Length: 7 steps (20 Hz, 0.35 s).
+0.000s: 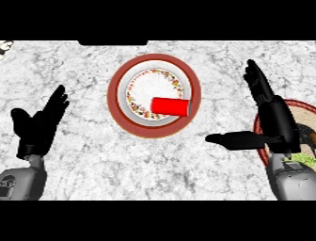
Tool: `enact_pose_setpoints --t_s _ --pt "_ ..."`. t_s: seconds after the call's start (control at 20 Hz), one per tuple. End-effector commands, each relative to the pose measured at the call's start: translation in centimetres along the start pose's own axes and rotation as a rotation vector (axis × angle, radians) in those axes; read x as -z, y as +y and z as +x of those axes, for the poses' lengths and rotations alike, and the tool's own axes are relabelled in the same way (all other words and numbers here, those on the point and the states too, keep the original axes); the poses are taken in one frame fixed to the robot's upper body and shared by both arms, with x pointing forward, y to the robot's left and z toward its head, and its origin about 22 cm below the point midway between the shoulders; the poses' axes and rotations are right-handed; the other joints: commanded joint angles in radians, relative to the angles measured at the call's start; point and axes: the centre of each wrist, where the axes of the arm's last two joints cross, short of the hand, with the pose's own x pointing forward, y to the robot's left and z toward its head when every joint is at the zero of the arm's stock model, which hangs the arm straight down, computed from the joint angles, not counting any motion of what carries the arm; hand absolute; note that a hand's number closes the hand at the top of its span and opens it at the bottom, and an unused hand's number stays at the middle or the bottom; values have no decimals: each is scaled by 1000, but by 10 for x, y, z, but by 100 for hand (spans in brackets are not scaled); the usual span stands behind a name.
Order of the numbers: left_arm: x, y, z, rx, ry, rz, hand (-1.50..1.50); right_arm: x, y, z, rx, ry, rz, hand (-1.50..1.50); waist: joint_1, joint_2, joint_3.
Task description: Pick the can from the placemat and place it in the plate
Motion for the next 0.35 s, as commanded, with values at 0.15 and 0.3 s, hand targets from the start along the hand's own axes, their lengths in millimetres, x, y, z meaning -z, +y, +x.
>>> enact_pose_setpoints --t_s 0.15,0.3 --pt "2 3 -4 -2 -9 -2 0 -6 -29 -22 -64 29 1 -150 0 0 0" --pt "8 -8 0 -5 9 3 0 -1 -52 -12 -77 45 18 -150 -2 0 0"
